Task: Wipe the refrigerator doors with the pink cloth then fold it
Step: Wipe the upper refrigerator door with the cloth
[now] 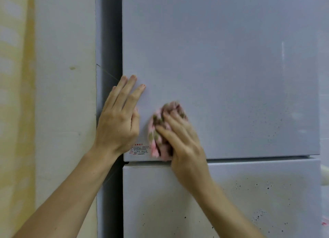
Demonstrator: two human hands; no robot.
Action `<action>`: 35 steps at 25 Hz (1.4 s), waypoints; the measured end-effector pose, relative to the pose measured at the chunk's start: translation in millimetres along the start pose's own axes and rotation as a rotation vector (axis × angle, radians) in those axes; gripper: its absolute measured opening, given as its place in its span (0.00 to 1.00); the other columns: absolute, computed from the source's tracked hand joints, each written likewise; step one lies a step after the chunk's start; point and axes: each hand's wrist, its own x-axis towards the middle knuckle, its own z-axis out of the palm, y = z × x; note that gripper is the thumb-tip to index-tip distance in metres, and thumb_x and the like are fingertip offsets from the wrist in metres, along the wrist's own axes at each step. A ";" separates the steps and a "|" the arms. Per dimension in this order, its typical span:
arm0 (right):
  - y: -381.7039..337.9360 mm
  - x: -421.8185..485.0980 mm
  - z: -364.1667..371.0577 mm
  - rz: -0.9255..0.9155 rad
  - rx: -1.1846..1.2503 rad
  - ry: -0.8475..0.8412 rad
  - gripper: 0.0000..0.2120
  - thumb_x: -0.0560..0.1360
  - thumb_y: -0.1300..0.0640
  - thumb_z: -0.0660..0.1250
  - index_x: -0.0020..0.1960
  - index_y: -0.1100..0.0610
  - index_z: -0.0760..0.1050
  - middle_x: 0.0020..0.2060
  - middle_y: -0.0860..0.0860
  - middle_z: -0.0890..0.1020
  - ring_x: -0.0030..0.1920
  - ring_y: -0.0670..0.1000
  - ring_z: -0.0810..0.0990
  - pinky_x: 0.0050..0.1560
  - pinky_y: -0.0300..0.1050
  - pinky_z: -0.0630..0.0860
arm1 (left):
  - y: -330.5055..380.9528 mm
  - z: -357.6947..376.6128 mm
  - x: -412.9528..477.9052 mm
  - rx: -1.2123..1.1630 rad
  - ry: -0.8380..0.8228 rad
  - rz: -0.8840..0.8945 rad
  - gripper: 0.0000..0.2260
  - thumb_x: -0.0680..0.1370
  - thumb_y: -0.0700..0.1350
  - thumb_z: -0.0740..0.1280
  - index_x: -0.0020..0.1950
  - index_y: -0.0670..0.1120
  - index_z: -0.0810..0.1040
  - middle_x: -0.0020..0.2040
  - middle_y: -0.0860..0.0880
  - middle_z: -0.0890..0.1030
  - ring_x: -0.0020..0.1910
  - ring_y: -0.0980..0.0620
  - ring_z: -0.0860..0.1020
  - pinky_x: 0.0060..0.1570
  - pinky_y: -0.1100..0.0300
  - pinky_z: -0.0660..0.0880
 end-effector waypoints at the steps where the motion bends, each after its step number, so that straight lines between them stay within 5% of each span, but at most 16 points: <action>1: -6.6 -16.9 1.6 -0.027 -0.009 -0.032 0.15 0.86 0.60 0.62 0.68 0.59 0.82 0.75 0.57 0.75 0.79 0.55 0.69 0.77 0.59 0.69 | -2.7 -2.3 -0.9 -0.001 -0.005 0.004 0.26 0.82 0.36 0.55 0.81 0.43 0.66 0.83 0.46 0.63 0.84 0.46 0.57 0.82 0.42 0.57; 6: -9.2 24.1 8.7 -0.133 -0.024 -0.067 0.16 0.84 0.59 0.64 0.69 0.59 0.80 0.76 0.58 0.74 0.80 0.56 0.67 0.79 0.57 0.67 | -21.7 -16.2 -3.6 0.046 0.000 -0.013 0.28 0.80 0.35 0.56 0.81 0.45 0.67 0.83 0.47 0.64 0.84 0.46 0.58 0.83 0.43 0.54; 11: -21.7 121.6 41.2 0.015 -0.041 0.054 0.21 0.83 0.61 0.60 0.74 0.56 0.76 0.79 0.59 0.69 0.81 0.60 0.64 0.81 0.58 0.62 | -34.7 -24.1 -3.9 0.001 -0.006 -0.067 0.34 0.75 0.33 0.56 0.83 0.43 0.61 0.83 0.47 0.62 0.84 0.50 0.57 0.84 0.52 0.51; 20: -11.7 13.0 1.1 -0.116 -0.092 -0.124 0.21 0.81 0.67 0.62 0.73 0.59 0.77 0.78 0.59 0.70 0.82 0.57 0.64 0.82 0.55 0.62 | -0.7 -12.3 -6.6 -0.064 0.082 -0.070 0.24 0.83 0.38 0.56 0.80 0.40 0.67 0.81 0.43 0.67 0.83 0.45 0.61 0.83 0.44 0.56; 24: 48.7 37.2 -46.1 0.022 -0.175 -0.028 0.21 0.81 0.68 0.64 0.72 0.58 0.78 0.79 0.59 0.68 0.82 0.59 0.63 0.79 0.54 0.67 | 44.1 14.8 3.7 -0.057 0.069 0.035 0.24 0.82 0.41 0.57 0.80 0.41 0.68 0.82 0.43 0.66 0.83 0.43 0.60 0.83 0.47 0.54; 28: 70.3 83.1 -62.5 0.178 -0.143 0.021 0.21 0.83 0.63 0.59 0.74 0.53 0.75 0.82 0.55 0.65 0.84 0.54 0.58 0.82 0.47 0.59 | 69.0 35.7 11.7 -0.041 0.053 0.004 0.25 0.81 0.42 0.58 0.79 0.41 0.69 0.82 0.42 0.65 0.84 0.43 0.59 0.84 0.49 0.52; 35: 66.2 2.3 -61.8 0.048 -0.072 -0.031 0.21 0.83 0.68 0.61 0.74 0.59 0.76 0.80 0.60 0.66 0.84 0.58 0.58 0.80 0.61 0.63 | 88.0 53.1 17.4 0.036 0.106 -0.052 0.26 0.82 0.43 0.58 0.81 0.39 0.66 0.83 0.42 0.63 0.84 0.42 0.57 0.84 0.45 0.50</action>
